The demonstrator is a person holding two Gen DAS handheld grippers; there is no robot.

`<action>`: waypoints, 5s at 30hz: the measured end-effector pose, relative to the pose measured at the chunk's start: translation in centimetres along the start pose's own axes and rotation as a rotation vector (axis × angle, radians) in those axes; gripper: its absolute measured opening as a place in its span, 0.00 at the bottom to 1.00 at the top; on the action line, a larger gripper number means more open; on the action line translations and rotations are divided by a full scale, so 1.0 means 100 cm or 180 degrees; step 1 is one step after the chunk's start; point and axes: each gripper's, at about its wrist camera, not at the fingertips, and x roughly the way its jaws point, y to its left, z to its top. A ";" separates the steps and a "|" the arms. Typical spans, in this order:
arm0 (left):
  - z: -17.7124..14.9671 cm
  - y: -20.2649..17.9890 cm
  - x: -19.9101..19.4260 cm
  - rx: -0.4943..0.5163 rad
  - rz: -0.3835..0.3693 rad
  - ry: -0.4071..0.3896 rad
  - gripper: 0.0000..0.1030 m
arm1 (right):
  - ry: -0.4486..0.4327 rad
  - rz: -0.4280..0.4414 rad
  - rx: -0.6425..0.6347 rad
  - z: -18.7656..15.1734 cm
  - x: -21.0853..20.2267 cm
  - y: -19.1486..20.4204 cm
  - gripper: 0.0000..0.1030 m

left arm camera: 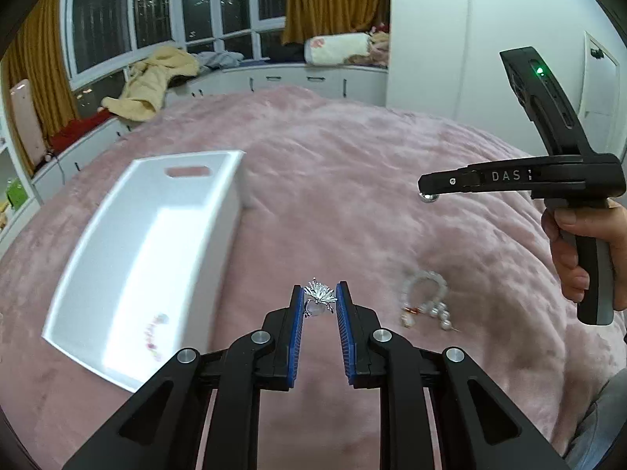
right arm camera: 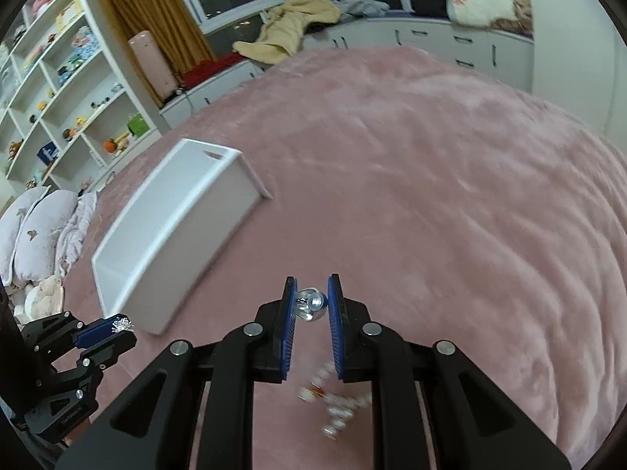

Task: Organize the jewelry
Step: 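Carry the silver charm and flower charm over the white box with both tools, then open both tools to drop the charms into the white box, then move both open tools back to the white bead bracelet on the bed, then grasp the pearl dangle with the left tool while the right tool grasps the white bead bracelet, then lift and carry the white bead bracelet over the white box with both tools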

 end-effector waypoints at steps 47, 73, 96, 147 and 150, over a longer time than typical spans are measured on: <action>-0.032 0.160 0.013 -0.0582 0.0313 0.0151 0.91 | 0.0572 0.0251 -0.0643 0.045 0.147 0.226 0.95; -0.032 0.015 0.001 -0.0053 -0.0310 -0.0029 0.91 | 0.0169 -0.0479 0.0058 -0.002 0.005 0.012 0.95; -0.056 -0.121 0.081 0.0180 -0.0803 0.0376 0.89 | 0.0518 -0.0301 0.0369 -0.075 0.036 -0.058 0.82; -0.046 -0.091 0.037 0.0175 -0.0367 0.0296 0.16 | 0.0112 -0.0359 0.0219 -0.054 -0.024 -0.034 0.10; -0.039 -0.074 0.022 0.0132 -0.0305 0.0202 0.16 | 0.0145 -0.0395 0.0149 -0.047 -0.023 -0.023 0.10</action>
